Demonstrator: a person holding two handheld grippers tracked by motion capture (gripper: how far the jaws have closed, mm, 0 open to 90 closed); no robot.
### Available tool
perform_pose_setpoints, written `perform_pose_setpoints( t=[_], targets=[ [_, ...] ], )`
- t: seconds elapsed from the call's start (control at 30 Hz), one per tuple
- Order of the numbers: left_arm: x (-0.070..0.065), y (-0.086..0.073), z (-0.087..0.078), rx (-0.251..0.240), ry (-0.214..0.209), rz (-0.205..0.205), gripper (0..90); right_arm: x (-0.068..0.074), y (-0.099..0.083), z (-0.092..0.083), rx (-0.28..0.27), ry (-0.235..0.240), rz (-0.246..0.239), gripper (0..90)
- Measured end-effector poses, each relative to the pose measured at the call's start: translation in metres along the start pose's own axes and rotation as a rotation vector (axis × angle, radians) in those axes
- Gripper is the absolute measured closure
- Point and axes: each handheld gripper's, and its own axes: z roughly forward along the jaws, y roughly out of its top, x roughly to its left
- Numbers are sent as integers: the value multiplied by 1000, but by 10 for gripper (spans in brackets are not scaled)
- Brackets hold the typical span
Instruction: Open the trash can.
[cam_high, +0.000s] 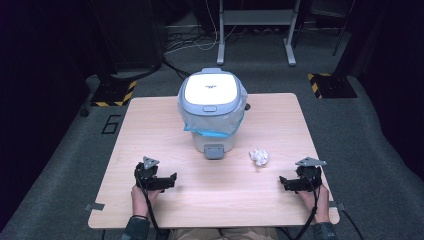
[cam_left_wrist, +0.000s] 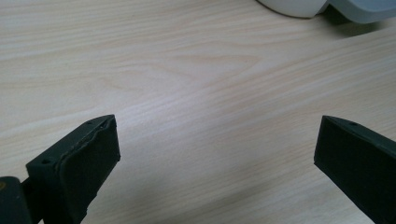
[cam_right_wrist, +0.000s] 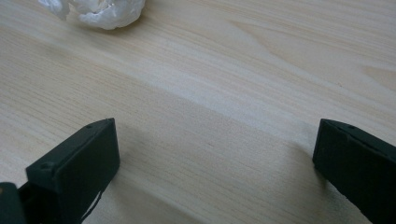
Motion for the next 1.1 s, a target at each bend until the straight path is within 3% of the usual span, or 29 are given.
perform_pose_setpoints(
  t=[0.4,0.53,0.77,0.93,1.1],
  targets=[
    [-17,18,4,-8,-50,43,0,1,0,0,-4,-5,12,0],
    [-28,28,8,2,-74,89,0,0,0,0,-4,-4,14,2],
    [-43,37,17,9,-103,109,0,0,0,0,-4,-4,13,2],
    [-55,45,22,18,-120,157,0,0,0,0,-4,-4,13,2],
    [-63,50,26,18,-135,179,0,0,0,0,-5,-3,12,2]
  ],
)
